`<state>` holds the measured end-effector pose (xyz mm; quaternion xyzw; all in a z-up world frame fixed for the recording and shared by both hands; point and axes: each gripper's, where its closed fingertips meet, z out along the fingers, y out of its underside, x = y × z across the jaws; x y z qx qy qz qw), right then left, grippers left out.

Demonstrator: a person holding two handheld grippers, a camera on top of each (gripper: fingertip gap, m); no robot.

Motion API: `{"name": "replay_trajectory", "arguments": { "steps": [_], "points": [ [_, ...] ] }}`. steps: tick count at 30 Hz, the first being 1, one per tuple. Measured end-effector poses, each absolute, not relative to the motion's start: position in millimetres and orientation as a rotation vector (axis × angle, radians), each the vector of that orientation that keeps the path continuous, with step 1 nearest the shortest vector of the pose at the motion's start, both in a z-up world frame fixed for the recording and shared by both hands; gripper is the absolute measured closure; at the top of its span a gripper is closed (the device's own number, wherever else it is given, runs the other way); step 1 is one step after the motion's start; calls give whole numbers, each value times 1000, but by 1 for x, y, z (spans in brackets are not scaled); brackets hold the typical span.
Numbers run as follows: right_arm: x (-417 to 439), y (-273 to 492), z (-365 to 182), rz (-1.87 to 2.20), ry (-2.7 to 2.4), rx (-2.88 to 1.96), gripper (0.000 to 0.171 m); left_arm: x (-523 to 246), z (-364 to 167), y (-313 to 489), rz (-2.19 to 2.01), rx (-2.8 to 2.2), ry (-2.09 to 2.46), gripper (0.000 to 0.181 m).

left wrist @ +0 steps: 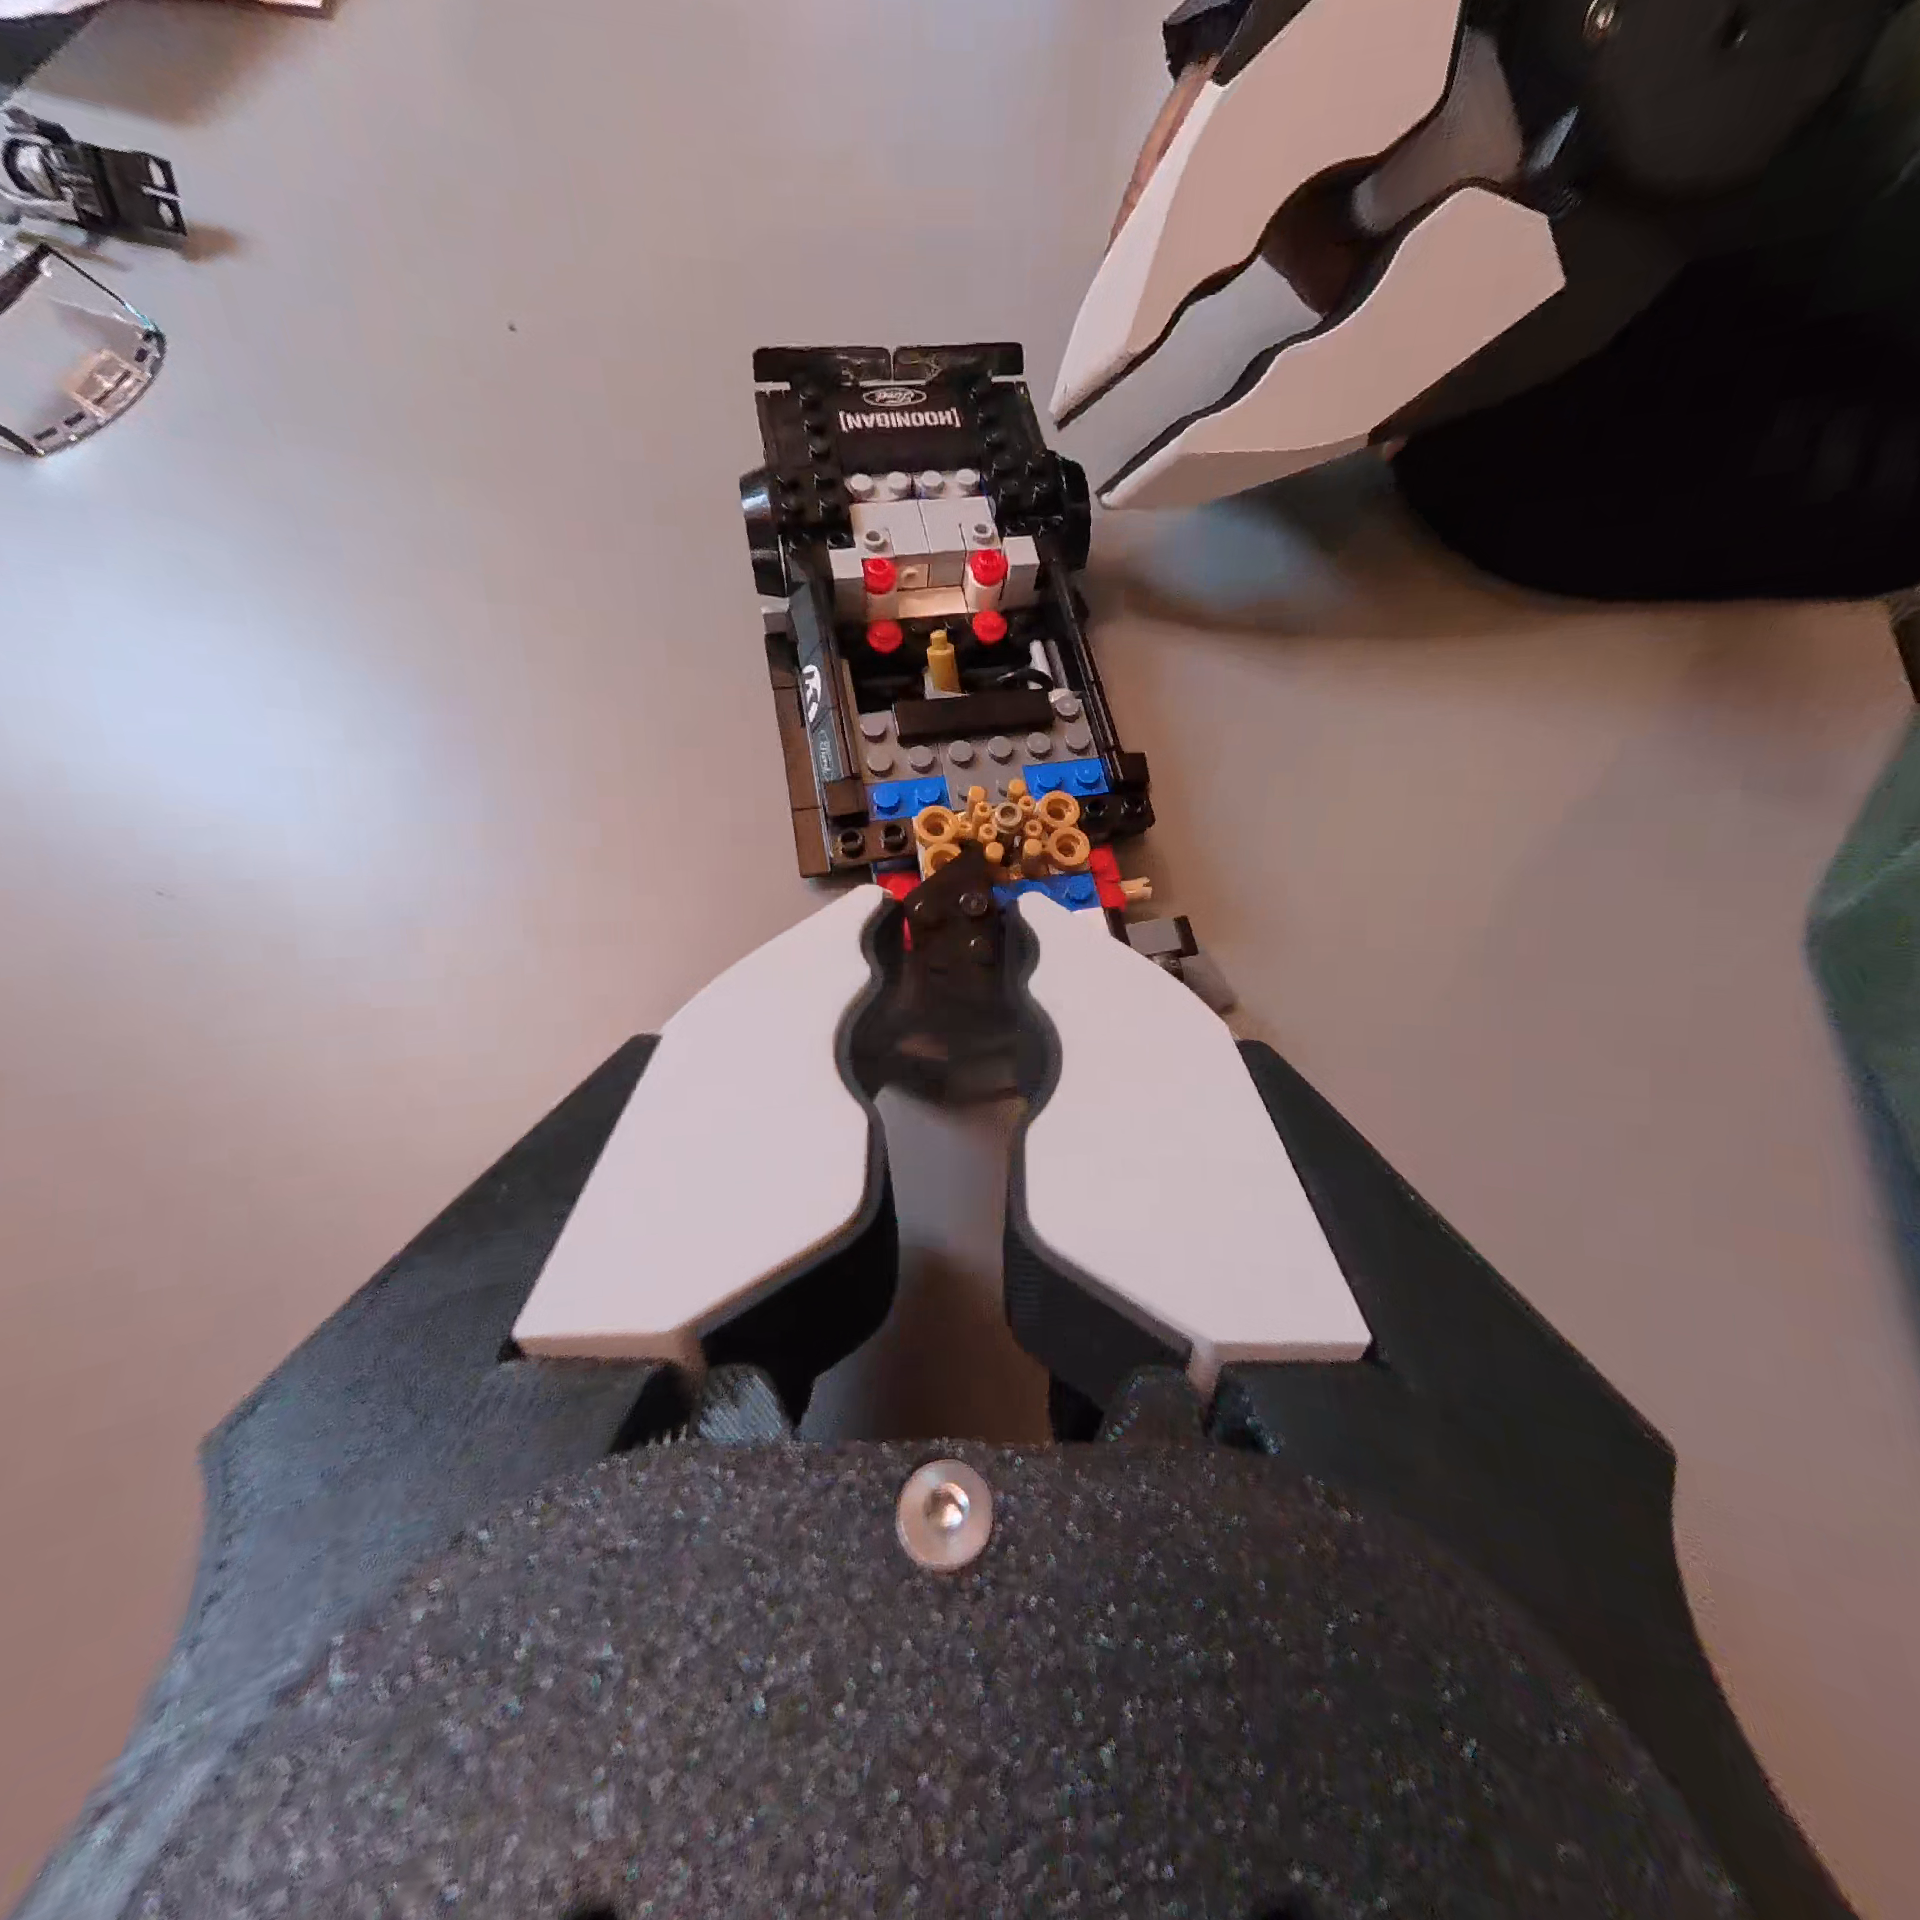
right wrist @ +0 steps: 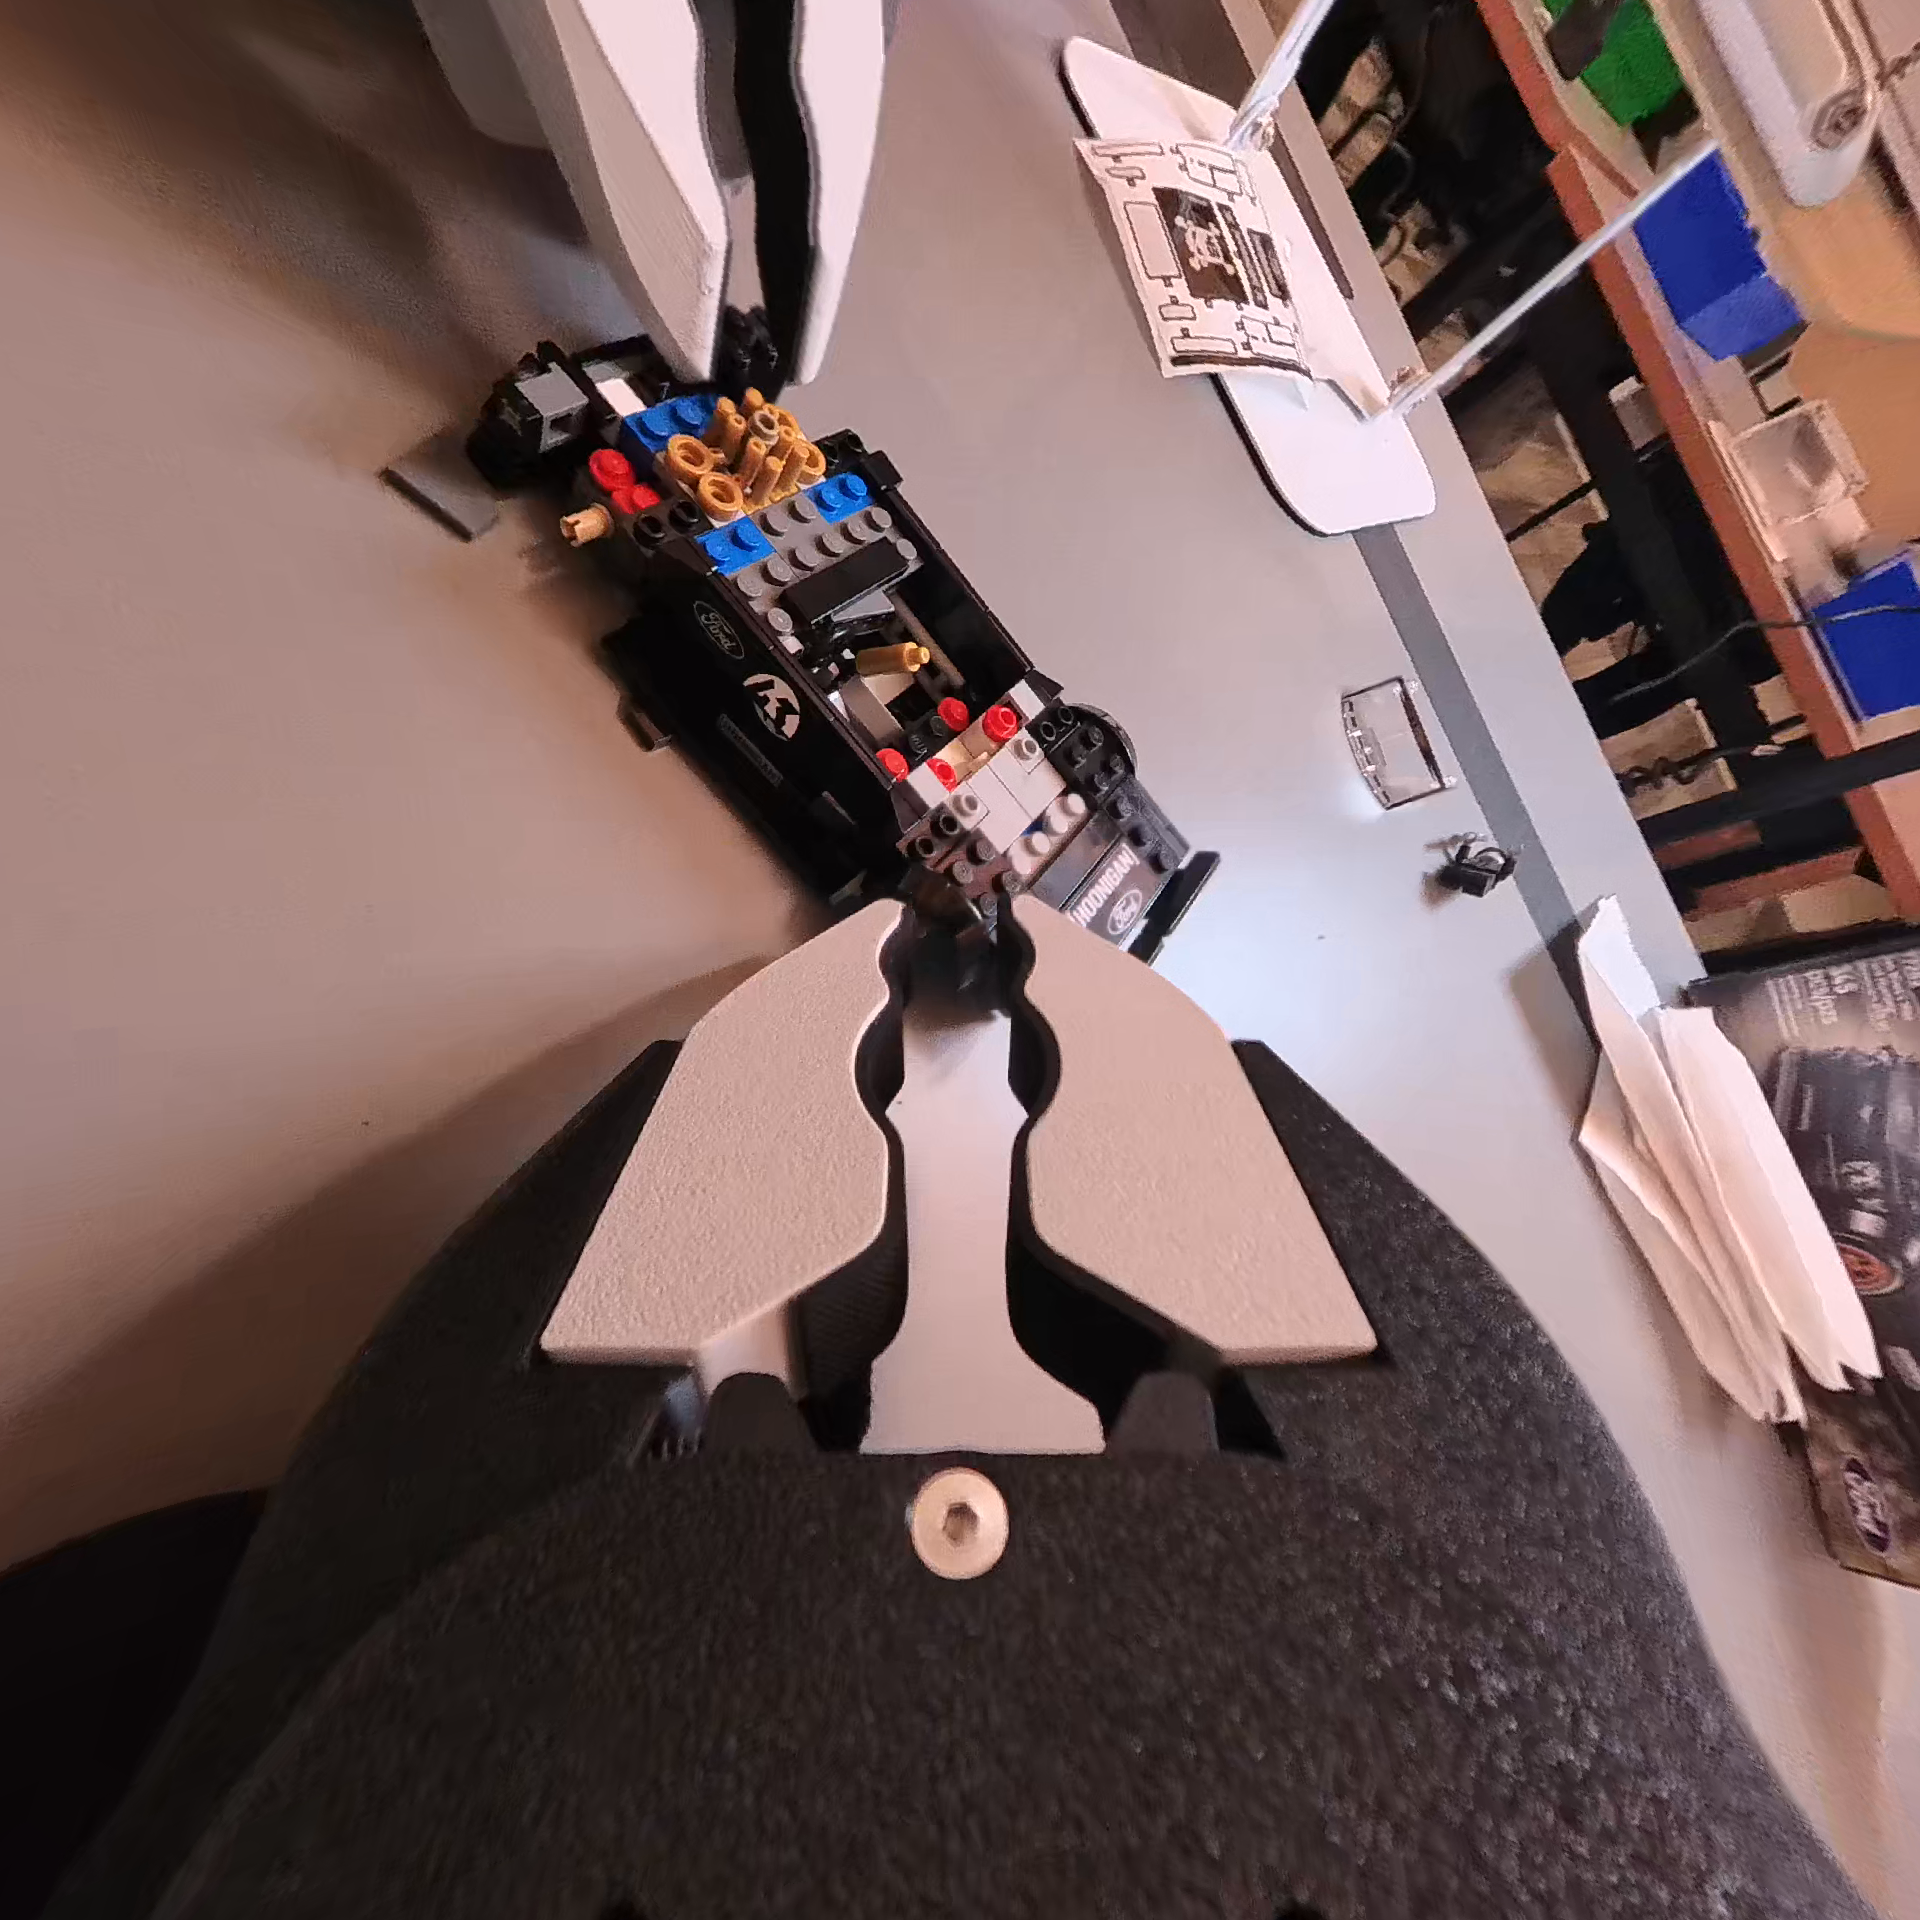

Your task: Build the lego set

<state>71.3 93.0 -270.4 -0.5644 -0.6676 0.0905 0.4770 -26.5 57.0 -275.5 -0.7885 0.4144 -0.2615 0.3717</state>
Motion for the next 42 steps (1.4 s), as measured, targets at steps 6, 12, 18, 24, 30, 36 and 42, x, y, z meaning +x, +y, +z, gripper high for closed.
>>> {"name": "replay_trajectory", "arguments": {
  "steps": [6,12,18,24,30,36,42],
  "points": [
    [76,92,-266,334,-1587,-1415,156,-33,-270,63,-614,-2016,1007,164],
    [77,90,-267,351,-1600,-1409,156,-70,-264,111,-460,-2148,723,164],
    [78,88,-272,347,-1612,-1412,156,-84,-289,126,-384,-2220,650,137],
    [74,89,-261,429,-1549,-1413,156,-86,-204,128,-370,-1893,508,128],
    [67,91,-240,481,-1484,-1382,156,-163,-97,153,-115,-1765,307,129],
    [68,90,-241,487,-1463,-1397,157,-295,-58,198,-28,-1744,0,135],
    [71,92,-240,454,-1454,-1399,157,-351,-65,212,248,-1750,-78,171]
  ]
}}
